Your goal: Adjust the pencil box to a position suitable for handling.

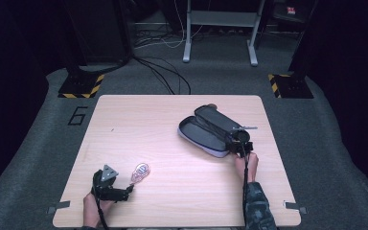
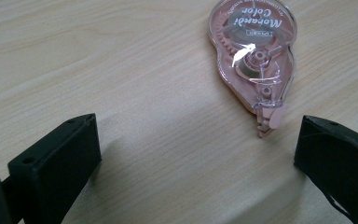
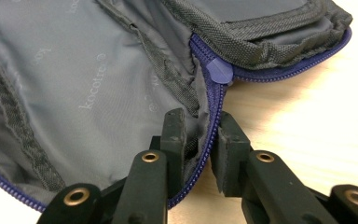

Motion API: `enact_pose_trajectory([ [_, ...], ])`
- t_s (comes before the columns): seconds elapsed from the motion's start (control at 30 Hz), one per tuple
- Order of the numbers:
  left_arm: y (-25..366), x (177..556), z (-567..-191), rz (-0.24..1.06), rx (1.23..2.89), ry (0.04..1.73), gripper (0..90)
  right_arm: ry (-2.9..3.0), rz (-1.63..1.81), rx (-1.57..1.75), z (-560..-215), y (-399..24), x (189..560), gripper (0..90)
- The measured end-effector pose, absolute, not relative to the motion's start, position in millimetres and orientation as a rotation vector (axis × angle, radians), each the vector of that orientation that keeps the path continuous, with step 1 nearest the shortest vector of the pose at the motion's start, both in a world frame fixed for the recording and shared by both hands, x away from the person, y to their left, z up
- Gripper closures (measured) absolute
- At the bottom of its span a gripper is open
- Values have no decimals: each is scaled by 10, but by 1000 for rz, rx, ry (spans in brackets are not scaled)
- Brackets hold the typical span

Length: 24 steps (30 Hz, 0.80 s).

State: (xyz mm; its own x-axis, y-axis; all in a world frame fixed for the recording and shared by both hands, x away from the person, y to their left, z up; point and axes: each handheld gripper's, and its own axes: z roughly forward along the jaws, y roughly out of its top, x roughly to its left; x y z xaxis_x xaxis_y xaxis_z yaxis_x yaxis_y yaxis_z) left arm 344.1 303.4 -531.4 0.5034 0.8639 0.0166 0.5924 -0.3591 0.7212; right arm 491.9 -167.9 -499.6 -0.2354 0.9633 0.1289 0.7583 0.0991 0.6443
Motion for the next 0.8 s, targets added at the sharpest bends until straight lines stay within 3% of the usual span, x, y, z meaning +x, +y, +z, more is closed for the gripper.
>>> enact_pose_trajectory([
  [0.8,3031,3443,-5316,528,2081,1187,3,2213,895,1532,-4979,-1321,4666,768],
])
